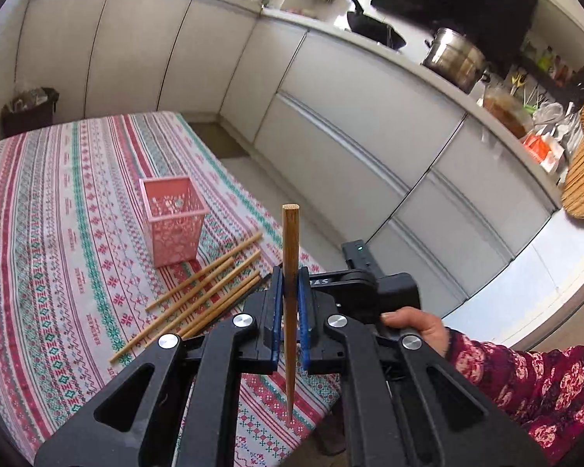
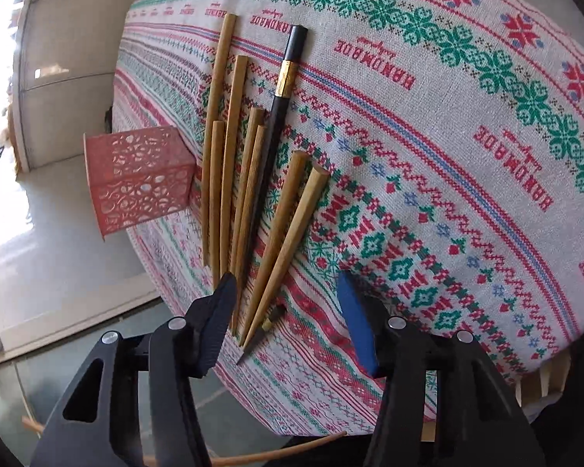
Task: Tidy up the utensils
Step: 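Lift the wooden chopstick upright with the left gripper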
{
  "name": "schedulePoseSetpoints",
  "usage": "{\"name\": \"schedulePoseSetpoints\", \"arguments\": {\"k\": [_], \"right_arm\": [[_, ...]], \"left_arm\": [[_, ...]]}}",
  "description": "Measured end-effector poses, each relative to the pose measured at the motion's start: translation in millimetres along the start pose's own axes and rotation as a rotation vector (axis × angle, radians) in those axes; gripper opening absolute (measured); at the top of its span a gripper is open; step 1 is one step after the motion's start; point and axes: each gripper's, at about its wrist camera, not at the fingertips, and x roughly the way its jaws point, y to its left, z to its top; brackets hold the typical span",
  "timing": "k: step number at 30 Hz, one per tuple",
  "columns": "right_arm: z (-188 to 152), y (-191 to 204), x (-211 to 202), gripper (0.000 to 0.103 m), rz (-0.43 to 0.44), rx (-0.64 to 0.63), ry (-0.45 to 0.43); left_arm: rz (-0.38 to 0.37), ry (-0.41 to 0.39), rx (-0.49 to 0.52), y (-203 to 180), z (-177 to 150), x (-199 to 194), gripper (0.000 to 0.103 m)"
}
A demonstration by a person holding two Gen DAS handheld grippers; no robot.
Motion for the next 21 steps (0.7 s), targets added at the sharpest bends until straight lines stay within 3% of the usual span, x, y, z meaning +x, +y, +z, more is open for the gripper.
{"name": "schedulePoseSetpoints", "arguments": {"k": [1,3,5,8,11,15,18,21], "right_arm": [[1.4,6.9,0.6,0.044,-0.035,-0.012,-0.010],[4.3,22.8,3.2,0.021,-0.112,-0.058,-0.024],[8.4,36.3,3.4,0.017,-0.184,-0.081,-0.045],[11.1,44.8,16.2,0.013,-0.294,-0.091,-0.059],[7.9,49.1,17.0,0.013,-0.349,-0.109,-0.058],[11.5,59.4,26.9,0.020,-0.386,-0.089,-0.072],[12.0,78.4,33.7,0.021,-0.448,-0.157,-0.090],[2.2,76.0,33.6,0.017,-0.422,-0.217,-0.120]], "left_arm": [[0.001,-0.029,-0.004,1.7,-1.3,-5.0,0.007],[-0.004,-0.061,-0.013,2.0,-1.3,-18.5,0.007],[-0.012,-0.089,-0.018,6.6,2.1,-31.8,0.007],[-0.032,-0.135,-0.024,1.6,6.1,-52.0,0.007],[-0.043,-0.164,-0.023,2.3,7.7,-64.1,0.007],[-0.054,-0.183,-0.027,3.5,10.2,-70.7,0.007],[-0.057,-0.190,-0.027,2.8,10.3,-73.7,0.007],[-0.052,-0.193,-0.036,5.8,9.5,-73.9,0.008]]}}
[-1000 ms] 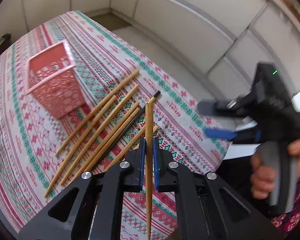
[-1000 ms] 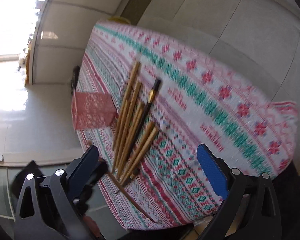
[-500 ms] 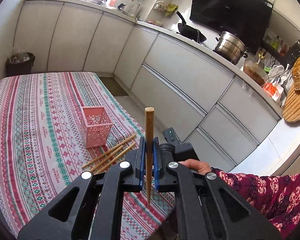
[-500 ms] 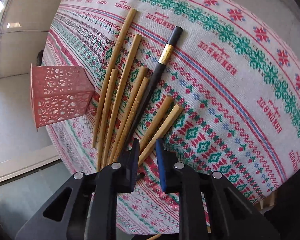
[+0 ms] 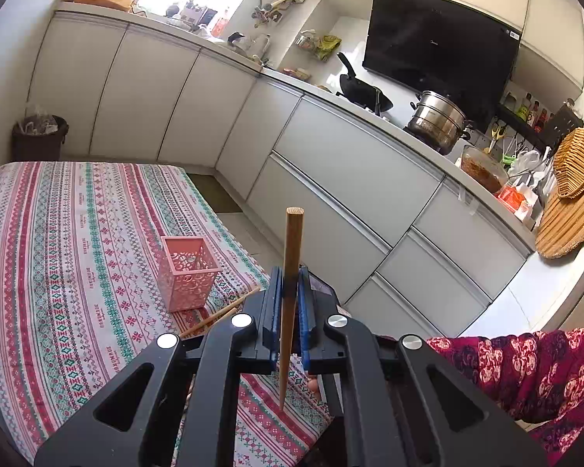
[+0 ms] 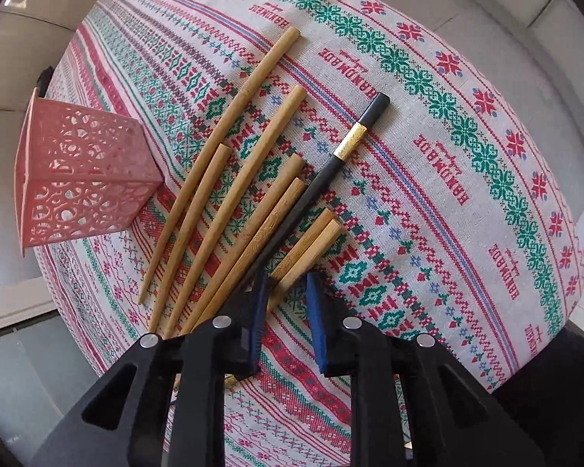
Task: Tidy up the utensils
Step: 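Lift the wooden chopstick upright with the left gripper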
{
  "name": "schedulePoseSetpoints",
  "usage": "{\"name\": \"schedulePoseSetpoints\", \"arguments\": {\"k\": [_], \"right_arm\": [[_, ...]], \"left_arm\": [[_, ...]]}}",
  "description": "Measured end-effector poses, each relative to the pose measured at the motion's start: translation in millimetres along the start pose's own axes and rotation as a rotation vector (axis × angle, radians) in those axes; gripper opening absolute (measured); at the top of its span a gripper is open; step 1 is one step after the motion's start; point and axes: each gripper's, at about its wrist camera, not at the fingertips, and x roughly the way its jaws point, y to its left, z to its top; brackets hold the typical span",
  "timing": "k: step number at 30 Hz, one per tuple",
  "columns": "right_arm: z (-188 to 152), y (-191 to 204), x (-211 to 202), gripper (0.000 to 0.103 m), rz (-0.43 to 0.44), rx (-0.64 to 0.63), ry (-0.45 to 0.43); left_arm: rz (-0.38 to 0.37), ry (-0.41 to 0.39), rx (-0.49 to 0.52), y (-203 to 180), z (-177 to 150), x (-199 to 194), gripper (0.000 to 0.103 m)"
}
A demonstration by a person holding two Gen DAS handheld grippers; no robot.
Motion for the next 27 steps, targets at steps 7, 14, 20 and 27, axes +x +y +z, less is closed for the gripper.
{"name": "schedulePoseSetpoints", "arguments": {"k": [7,14,20,27], "right_arm": [[-27.5,-46.0,-8.9,0.000,0.125,-0.033,-0.066],[-29.4,-79.4,-0.2,0.028,0.363,0.224,0.025],[-5.9,-47.6,-5.5,0.023,0.169,0.117,0.011],[8.6,-12.0,-1.1,0.017,0.013,0.053,0.017]], "left_arm": [[0.015,0.003,-0.012,0.2,-2.6,2.2,0.007],[0.042,0.000,-0.010,-4.2,-5.1,4.1,0.008],[0.046,-0.016,-0.018,-0.1,-3.4,-2.9,0.008],[0.031,-0.040,-0.026,2.0,-1.0,-12.4,0.011]]}}
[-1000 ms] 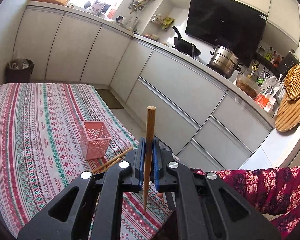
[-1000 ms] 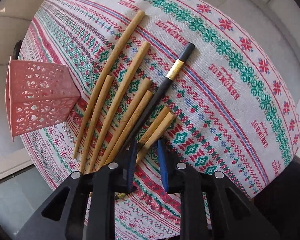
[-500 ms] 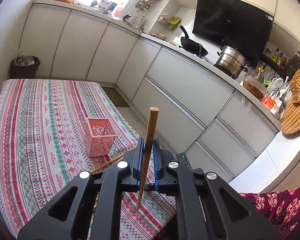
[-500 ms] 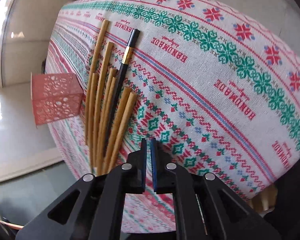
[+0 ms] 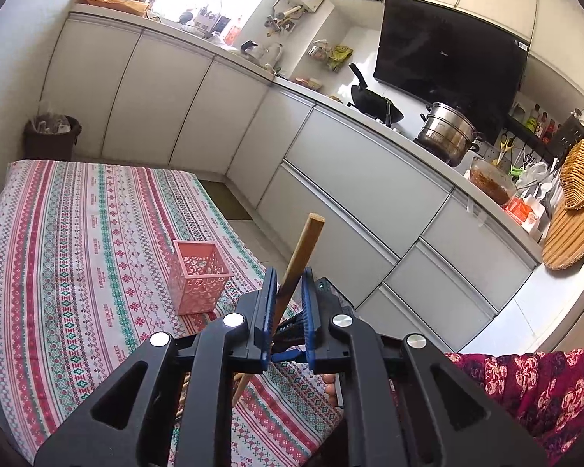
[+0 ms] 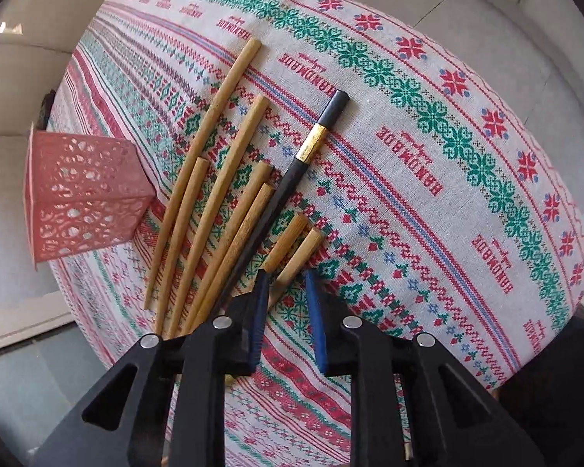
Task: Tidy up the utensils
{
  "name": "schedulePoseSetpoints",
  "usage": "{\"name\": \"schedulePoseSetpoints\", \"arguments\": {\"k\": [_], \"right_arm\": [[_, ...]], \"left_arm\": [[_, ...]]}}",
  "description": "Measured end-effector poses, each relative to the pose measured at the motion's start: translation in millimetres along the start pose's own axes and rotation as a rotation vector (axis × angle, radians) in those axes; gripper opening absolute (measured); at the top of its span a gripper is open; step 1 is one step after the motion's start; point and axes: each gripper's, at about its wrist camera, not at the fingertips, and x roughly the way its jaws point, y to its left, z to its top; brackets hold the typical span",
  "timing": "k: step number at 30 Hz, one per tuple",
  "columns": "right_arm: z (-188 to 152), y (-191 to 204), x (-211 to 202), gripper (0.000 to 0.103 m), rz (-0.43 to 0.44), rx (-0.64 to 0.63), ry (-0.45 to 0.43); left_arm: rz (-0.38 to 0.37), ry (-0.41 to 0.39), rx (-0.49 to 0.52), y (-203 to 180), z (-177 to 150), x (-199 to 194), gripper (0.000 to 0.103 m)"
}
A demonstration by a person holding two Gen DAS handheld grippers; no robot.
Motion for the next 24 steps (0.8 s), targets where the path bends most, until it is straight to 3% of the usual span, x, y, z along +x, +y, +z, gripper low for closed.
{"name": "schedulePoseSetpoints", "arguments": {"k": [5,8,11,12,16,20,22,24], "right_arm": [[1.3,21.3,6.9,0.017,-0.091,-0.037,0.000],[5.9,37.4,12.7,0.029,-0.112,-0.033,0.007],[-6.7,68.0,23.6,0.030,-0.176,-0.091,-0.055],[-10.3,73.6,24.9,0.025,-0.190,-0.119,-0.085],[-28.2,70.3,26.0,0.018,-0.113,-0.178,-0.186],[-28.1,41.4,25.3,0.009,0.037,-0.106,-0.160],[-28.1,29.0,24.1,0.009,0.065,-0.079,-0.164],[-30.3,18.9,23.5,0.009,0.083,-0.064,-0.169]], "left_arm": [[-0.011,-0.025,-0.001,0.4,2.5,-7.2,0.012],[-0.019,-0.027,0.010,-1.6,1.4,-8.5,0.012],[-0.012,-0.026,0.012,-2.2,1.7,-8.5,0.012],[-0.010,-0.027,0.010,-1.3,2.1,-8.9,0.012],[0.003,-0.067,0.003,2.7,5.6,-21.8,0.012],[0.075,-0.093,-0.084,27.2,9.7,-35.3,0.016],[0.151,-0.047,-0.184,49.1,8.9,-30.2,0.023],[0.244,0.062,-0.323,79.0,0.2,-14.8,0.036]]}}
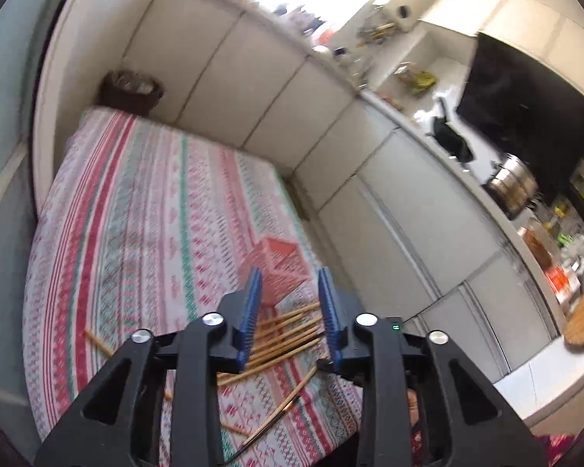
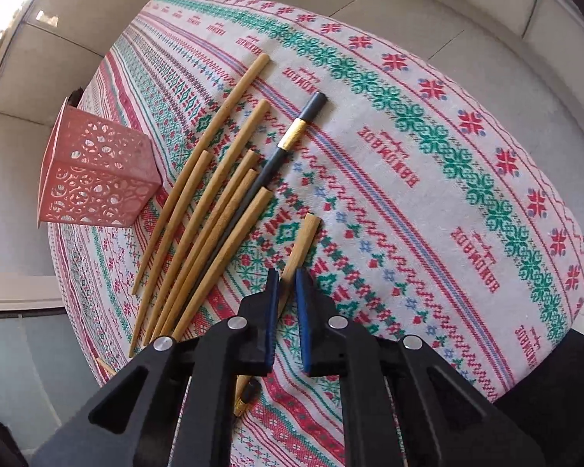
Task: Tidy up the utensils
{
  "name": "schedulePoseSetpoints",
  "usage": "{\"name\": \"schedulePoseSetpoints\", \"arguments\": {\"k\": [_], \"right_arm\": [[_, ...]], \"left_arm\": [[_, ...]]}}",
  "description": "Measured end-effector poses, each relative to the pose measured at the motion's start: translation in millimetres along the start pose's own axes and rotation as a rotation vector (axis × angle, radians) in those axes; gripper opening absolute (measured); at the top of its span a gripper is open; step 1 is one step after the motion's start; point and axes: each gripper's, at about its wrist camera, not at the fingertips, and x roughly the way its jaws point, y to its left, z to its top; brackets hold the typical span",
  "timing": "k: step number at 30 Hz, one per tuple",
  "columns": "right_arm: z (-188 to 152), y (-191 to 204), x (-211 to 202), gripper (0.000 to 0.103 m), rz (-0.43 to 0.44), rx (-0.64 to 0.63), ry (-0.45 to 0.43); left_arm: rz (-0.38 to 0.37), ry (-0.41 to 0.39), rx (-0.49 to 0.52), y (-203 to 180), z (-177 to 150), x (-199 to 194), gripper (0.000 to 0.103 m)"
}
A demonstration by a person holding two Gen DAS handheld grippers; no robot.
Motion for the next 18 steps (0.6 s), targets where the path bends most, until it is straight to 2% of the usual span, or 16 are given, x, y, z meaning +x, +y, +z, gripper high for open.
{"name": "schedulePoseSetpoints", "arguments": {"k": [1,3,5,7,14,18], "right_arm": [[1.3,-3.8,-1.1,0.009,0.010,0.006,0.009],[4.7,-9.3,-4.2,0.009,0.018,0.003,0.022],[-0.7,-22.0,-9.3,0.009,0.036,-0.004,0.033],[-2.4,-36.6,-18.7,0.009,0.053,-0.019,0.038],[1.9,-50.6,-22.2,0.009,0.091,-0.017,0.068],[4.4,-52.5,-22.8,0.011,0.080,-0.015,0.082]], "left_arm": [[0.087,0.069,-0.066,16.8,-2.2,15.6,0.040],[0.260,0.180,-0.141,45.5,-10.8,42.5,0.041],[0.380,0.275,-0.210,74.5,-20.6,67.5,0.045],[0.460,0.342,-0.264,98.3,-30.6,84.0,0.045],[0.693,0.343,-0.406,148.3,-32.9,108.9,0.045],[0.800,0.340,-0.371,148.6,-26.5,123.5,0.047]]}}
